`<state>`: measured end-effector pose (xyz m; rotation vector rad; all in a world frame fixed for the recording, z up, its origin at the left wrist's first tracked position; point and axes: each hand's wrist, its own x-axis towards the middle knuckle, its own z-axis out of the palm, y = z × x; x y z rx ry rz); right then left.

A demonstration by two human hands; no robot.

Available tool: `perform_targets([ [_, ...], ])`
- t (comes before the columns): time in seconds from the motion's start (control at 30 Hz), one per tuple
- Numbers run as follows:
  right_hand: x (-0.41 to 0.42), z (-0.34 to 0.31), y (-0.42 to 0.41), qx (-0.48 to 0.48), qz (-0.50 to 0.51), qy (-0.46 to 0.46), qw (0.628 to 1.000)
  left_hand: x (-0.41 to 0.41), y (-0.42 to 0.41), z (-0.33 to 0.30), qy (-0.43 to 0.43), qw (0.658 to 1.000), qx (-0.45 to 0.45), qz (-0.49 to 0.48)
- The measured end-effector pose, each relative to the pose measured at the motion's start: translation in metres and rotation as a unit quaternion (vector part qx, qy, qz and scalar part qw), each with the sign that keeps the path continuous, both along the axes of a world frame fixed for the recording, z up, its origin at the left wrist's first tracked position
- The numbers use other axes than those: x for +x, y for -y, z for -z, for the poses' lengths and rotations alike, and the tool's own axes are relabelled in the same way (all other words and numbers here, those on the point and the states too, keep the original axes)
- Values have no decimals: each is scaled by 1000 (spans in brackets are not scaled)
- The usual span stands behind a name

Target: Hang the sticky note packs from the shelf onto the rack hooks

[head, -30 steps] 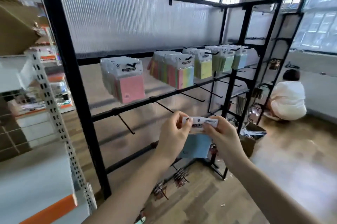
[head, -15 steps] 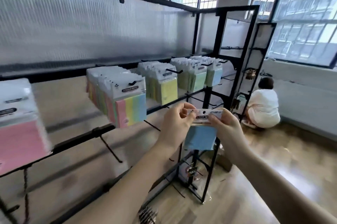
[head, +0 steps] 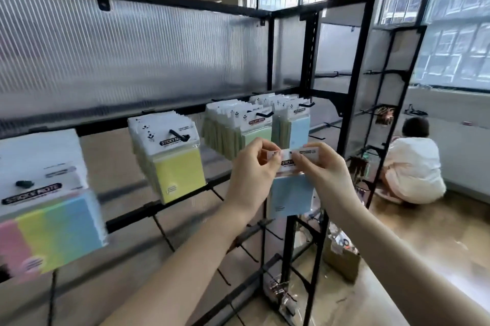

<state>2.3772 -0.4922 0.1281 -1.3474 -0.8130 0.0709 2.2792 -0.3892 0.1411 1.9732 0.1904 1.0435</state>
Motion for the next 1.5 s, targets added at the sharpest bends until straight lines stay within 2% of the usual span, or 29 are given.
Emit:
perform_targets([
  [0.43,172,-36,-25,16,-87,20,996,161,19,-32,42,979,-81,-185],
  [0.67,206,-43,-42,26,-129,35,991,197,10,-35,79,963,-74,-248],
  [0.93,221,-33,-60,24,-165,15,986,213,2,-26,66,946,-64,-311],
  [1.03,224,-27,-67,28,-158,37,986,214,0,-21,84,933,-38,-347],
  [1.23,227,-17,-79,48,-120,55,990,217,-4,-5,92,888,74,-444],
  [1.5,229,-6,-85,49,-87,74,992,220,-8,5,88,860,156,-477],
])
